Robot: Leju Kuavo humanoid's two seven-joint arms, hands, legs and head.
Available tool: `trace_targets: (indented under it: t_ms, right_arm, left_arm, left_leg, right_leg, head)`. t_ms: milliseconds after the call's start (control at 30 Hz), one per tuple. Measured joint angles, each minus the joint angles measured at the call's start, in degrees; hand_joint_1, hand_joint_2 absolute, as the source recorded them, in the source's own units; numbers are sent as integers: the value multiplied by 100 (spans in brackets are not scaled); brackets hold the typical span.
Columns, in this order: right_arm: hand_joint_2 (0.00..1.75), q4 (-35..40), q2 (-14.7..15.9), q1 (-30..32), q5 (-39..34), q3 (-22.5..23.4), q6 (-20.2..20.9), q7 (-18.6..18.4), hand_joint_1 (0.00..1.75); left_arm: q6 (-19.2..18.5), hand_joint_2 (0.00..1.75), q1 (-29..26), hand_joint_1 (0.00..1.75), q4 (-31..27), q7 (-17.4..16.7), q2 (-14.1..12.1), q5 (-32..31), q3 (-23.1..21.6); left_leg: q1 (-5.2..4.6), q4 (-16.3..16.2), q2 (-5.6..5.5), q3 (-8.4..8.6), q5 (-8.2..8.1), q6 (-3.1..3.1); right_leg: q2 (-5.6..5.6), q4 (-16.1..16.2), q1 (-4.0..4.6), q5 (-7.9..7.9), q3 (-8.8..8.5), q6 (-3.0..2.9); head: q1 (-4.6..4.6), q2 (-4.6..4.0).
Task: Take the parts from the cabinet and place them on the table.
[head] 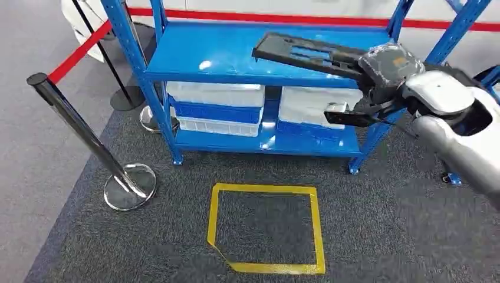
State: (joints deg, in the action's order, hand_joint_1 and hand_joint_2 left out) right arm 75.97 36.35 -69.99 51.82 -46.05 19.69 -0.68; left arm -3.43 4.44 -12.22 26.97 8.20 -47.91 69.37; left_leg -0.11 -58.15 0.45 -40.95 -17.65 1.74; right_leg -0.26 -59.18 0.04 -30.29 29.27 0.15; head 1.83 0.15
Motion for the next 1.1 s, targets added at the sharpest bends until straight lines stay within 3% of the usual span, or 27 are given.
trace_targets:
  t_ms: [33, 67, 100, 133, 167, 200, 233, 267, 300, 333, 367, 400, 433, 533, 567, 600, 633, 700, 733, 767, 800, 867, 900, 933, 1033, 1067, 1100]
  right_arm:
    - [175, 0, -2, 4, 0, 0, 2, 0, 175]
    - [175, 0, -22, 13, -2, -2, 22, 2, 175]
    - [175, -4, -26, 13, -2, -2, 33, 4, 175]
    - [175, -4, -31, 10, -2, -2, 33, 9, 175]
    - [175, -4, -37, 11, -7, -2, 33, 17, 175]
    - [175, -4, -46, 11, -7, -2, 33, 18, 175]
    - [175, -4, -48, 11, -7, -2, 33, 17, 175]
    - [175, -7, -46, 13, -7, -2, 35, 18, 175]
    - [175, -9, -46, 13, -7, -2, 33, 15, 175]
    - [175, -7, -46, 12, -7, -2, 33, 17, 175]
    - [175, -7, -46, 11, -7, -2, 31, 15, 175]
    - [175, -4, -46, 5, -7, -2, 28, 15, 175]
    - [175, -4, -39, -8, -4, 9, 26, 13, 175]
    - [175, -7, -50, -21, 0, 17, 37, -4, 175]
    - [175, -9, -53, -3, 0, 17, 42, -4, 175]
    - [175, -11, -50, 6, 0, 17, 44, -9, 175]
    - [175, -13, -50, 6, 0, 17, 46, -15, 175]
    - [175, -13, -50, 30, 9, 17, 46, -39, 175]
    - [175, -13, -50, 51, 20, 17, 46, -53, 175]
    - [175, -15, -50, 68, 22, 17, 46, -57, 175]
    - [175, -20, -50, 80, 35, 17, 46, -63, 175]
    - [175, -20, -53, 74, 96, 17, 55, -70, 175]
    - [175, -22, -57, 60, 127, 17, 66, -79, 175]
    - [175, -26, -81, 37, 196, 17, 96, -85, 175]
    - [175, -127, -195, -40, 448, -22, 206, -116, 175]
    - [175, -229, -351, -113, 557, -70, 273, -151, 175]
    - [175, -339, -488, -192, 623, -103, 304, -173, 175]
  left_arm:
    - [-2, 175, -7, 0, 0, -2, 2, 0, 0]
    - [0, 175, -13, 0, 0, -5, -6, 0, 2]
    - [0, 175, -11, 0, 0, -9, -11, 0, 4]
    - [-2, 175, -6, 0, 0, -13, -9, 0, 4]
    - [-2, 175, -16, 0, 0, -22, -4, 0, 4]
    - [-2, 175, -15, 0, 0, -26, -4, 0, 7]
    - [-2, 175, -9, 0, 0, -26, -7, 0, 7]
    - [-2, 175, -7, 0, 0, -26, -7, 0, 7]
    - [-2, 175, -7, 0, 0, -26, -13, 0, 7]
    - [-2, 175, -6, 0, 0, -26, -13, 0, 9]
    - [-2, 175, -4, 0, 0, -26, -15, 0, 9]
    - [-2, 175, 8, 0, 0, -26, -15, -2, 11]
    - [-2, 175, 19, 0, -2, -26, -17, -2, 11]
    - [-7, 175, 16, 0, -2, -26, -20, -4, 11]
    - [-5, 175, 13, 0, -2, -26, -18, -7, 11]
    - [-7, 175, 19, 0, -2, -28, -17, -9, 11]
    - [-7, 175, 17, 0, -2, -29, -17, -11, 13]
    - [-7, 175, -1, 0, -2, -31, -20, -20, 13]
    - [-4, 175, 0, 0, -2, -31, -22, -22, 15]
    - [-2, 175, 0, 0, -4, -33, -24, -28, 17]
    - [-2, 175, 2, 0, -4, -33, -26, -42, 17]
    - [-2, 175, 5, 0, -4, -37, -26, -63, 20]
    - [-2, 175, 5, 0, -4, -44, -24, -70, 22]
    - [-2, 175, 7, 0, -2, -53, -22, -94, 24]
    - [-7, 175, 6, 0, -4, -72, -22, -173, 24]
    - [-7, 175, 5, 0, -4, -83, -22, -207, 24]
    - [-7, 175, 28, 0, -4, -88, -24, -243, 24]
  left_leg:
    - [-9, 45, -5, -3, 81, -36]
    - [-17, 64, -31, -48, 98, -71]
    - [-2, -79, -51, -125, -206, -106]
    - [17, -430, -53, -233, -662, -130]
    - [38, -841, -52, -310, -1027, -164]
    - [61, -1290, -51, -379, -1282, -195]
    - [74, -1656, -50, -408, -1339, -218]
    - [86, -1814, -48, -357, -1229, -237]
    - [97, -1756, -48, -189, -1031, -248]
    - [108, -1478, -47, 92, -861, -247]
    - [117, -1062, -49, 453, -822, -233]
    - [120, -519, -56, 928, -998, -198]
    - [79, 9, -62, 1229, -1179, -177]
    - [15, 71, -89, 1120, -1021, -112]
    - [83, 213, -64, 1088, -905, -37]
    - [73, 237, -39, 1055, -819, 6]
    - [72, 242, -28, 996, -761, 82]
    - [51, 220, -14, 869, -675, 107]
    - [47, 218, -9, 789, -621, 107]
    - [47, 191, -9, 701, -576, 103]
    - [48, 151, -9, 621, -544, 95]
    - [52, 56, -11, 486, -507, 66]
    - [52, -9, -11, 436, -500, 54]
    - [27, -48, -13, 352, -483, 23]
    - [39, -40, -13, 309, -367, -89]
    - [2, -33, -18, 277, -318, -147]
    - [40, -123, -30, 230, -488, -170]
  right_leg:
    - [0, 27, -3, 86, 46, -50]
    - [-25, 107, -91, 193, 86, -110]
    - [-43, 121, -81, 283, 145, -148]
    - [-45, 119, -82, 380, 248, -198]
    - [-41, 117, -79, 458, 342, -200]
    - [-39, 112, -75, 537, 441, -198]
    - [-40, 97, -75, 614, 547, -185]
    - [-41, 81, -77, 682, 649, -171]
    - [-42, 60, -83, 749, 762, -151]
    - [-41, 40, -87, 812, 863, -131]
    - [-36, 28, -88, 870, 934, -110]
    - [-38, 18, -87, 921, 975, -79]
    - [-48, 20, -77, 962, 1025, -34]
    - [-75, 169, -132, 1217, 1042, 69]
    - [-56, 206, -99, 1245, 1081, 103]
    - [-27, 130, -122, 1048, 1152, 116]
    - [-6, -170, -129, 710, 1239, 133]
    - [11, -1087, -134, 110, 1468, 168]
    - [14, -1465, -134, -37, 1547, 185]
    - [13, -1632, -137, -10, 1520, 196]
    - [12, -1535, -144, 141, 1363, 202]
    - [9, -769, -151, 440, 743, 191]
    - [11, -310, -148, 410, 432, 165]
    - [24, -104, -95, 263, 274, 132]
    - [26, -69, -57, 298, 352, 56]
    - [13, -20, -85, 377, 395, -26]
    - [-5, 2, -119, 453, 444, -94]
  head:
    - [-7, 0]
    - [2, 0]
    - [0, -2]
    - [22, 0]
    - [18, 0]
    - [20, 0]
    - [18, -2]
    - [18, -2]
    - [20, 0]
    - [20, -2]
    - [20, -2]
    - [20, 0]
    - [15, -2]
    - [13, 0]
    - [11, 0]
    - [5, -2]
    - [5, 0]
    - [2, 0]
    - [4, 0]
    - [5, 0]
    - [4, -2]
    - [4, 0]
    - [4, 0]
    - [4, -2]
    - [5, 0]
    - [5, -2]
    - [11, 0]
